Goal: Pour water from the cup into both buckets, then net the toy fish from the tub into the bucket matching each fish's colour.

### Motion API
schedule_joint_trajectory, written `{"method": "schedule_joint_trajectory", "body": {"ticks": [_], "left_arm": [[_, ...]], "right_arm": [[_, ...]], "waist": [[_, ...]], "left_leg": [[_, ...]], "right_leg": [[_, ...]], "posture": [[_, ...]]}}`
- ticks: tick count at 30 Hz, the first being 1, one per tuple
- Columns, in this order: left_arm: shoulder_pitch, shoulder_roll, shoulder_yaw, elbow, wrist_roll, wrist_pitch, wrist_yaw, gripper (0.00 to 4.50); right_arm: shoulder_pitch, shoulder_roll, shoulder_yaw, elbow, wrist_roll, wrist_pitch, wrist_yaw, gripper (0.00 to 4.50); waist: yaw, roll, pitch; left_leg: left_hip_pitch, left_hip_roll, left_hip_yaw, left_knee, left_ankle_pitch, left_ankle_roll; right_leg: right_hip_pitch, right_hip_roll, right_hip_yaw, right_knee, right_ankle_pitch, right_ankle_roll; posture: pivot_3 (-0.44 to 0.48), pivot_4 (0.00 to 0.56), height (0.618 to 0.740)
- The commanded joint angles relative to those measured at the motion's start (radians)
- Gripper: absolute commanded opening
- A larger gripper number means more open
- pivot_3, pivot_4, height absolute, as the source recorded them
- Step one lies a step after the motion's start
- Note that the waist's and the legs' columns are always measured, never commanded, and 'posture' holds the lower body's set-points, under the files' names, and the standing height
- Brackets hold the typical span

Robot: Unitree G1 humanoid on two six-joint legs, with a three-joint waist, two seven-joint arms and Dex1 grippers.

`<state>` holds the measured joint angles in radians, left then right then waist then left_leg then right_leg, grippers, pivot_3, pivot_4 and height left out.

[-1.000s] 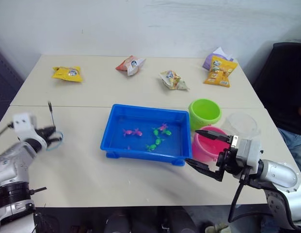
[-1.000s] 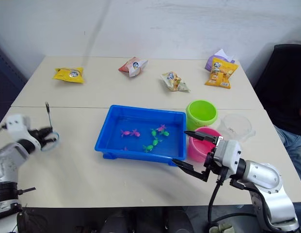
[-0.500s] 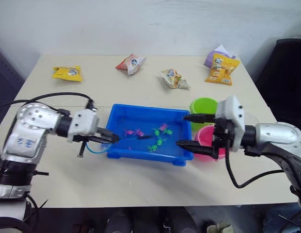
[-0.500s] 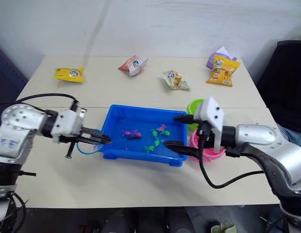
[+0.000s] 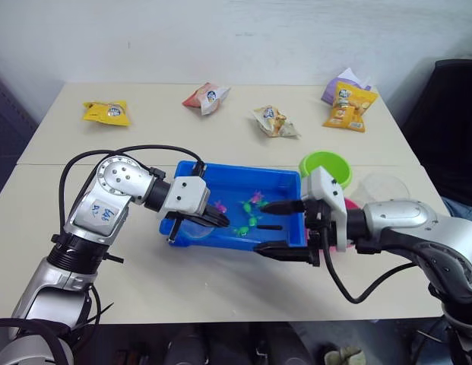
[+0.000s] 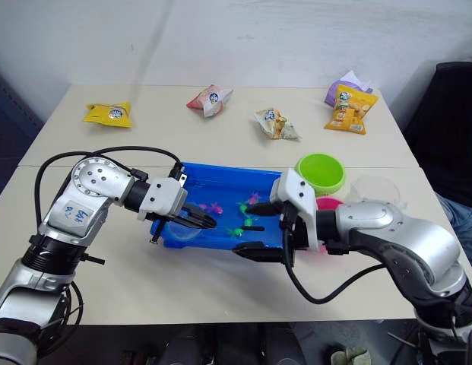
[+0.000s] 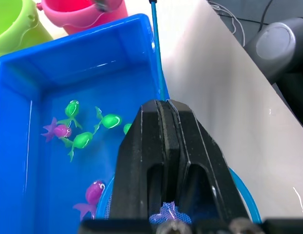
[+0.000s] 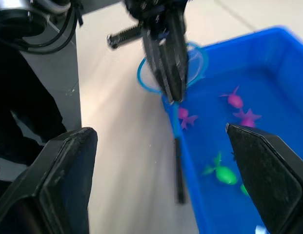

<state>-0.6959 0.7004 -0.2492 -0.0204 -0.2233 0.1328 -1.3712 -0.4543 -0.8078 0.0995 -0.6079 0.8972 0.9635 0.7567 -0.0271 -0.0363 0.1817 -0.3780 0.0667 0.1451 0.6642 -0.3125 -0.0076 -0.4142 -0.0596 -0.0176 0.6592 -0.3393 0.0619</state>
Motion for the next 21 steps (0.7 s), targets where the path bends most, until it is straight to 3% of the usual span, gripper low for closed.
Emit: {"method": "schedule_joint_trajectory", "body": {"ticks": [1,17,21], "left_arm": [[-0.015,-0.012,0.000,-0.012,0.009,0.010,0.017,0.05],[-0.027,-0.030,-0.027,-0.022,0.054,0.061,0.042,0.05],[-0.025,-0.033,-0.026,-0.021,0.054,0.061,0.048,0.00]], "right_arm": [[-0.006,0.014,-0.005,-0.021,-0.008,0.009,-0.024,4.50],[-0.090,0.068,0.045,0.019,-0.061,0.095,-0.073,4.50],[-0.090,0.077,0.045,0.021,-0.068,0.101,-0.074,3.16]], "waist": [[-0.001,0.000,0.000],[0.000,0.000,0.000],[0.000,0.000,0.000]], "left_leg": [[0.000,0.000,0.000,0.000,0.000,0.000],[0.000,0.000,0.000,0.001,0.000,0.000],[0.000,0.000,0.000,0.001,0.000,0.000]], "right_leg": [[0.000,0.000,0.000,0.000,0.000,0.000],[0.000,0.000,0.000,0.001,0.000,0.000],[0.000,0.000,0.000,0.001,0.000,0.000]], "posture": [[0.000,0.150,0.739],[0.000,0.150,0.739],[0.000,0.150,0.739]]}}
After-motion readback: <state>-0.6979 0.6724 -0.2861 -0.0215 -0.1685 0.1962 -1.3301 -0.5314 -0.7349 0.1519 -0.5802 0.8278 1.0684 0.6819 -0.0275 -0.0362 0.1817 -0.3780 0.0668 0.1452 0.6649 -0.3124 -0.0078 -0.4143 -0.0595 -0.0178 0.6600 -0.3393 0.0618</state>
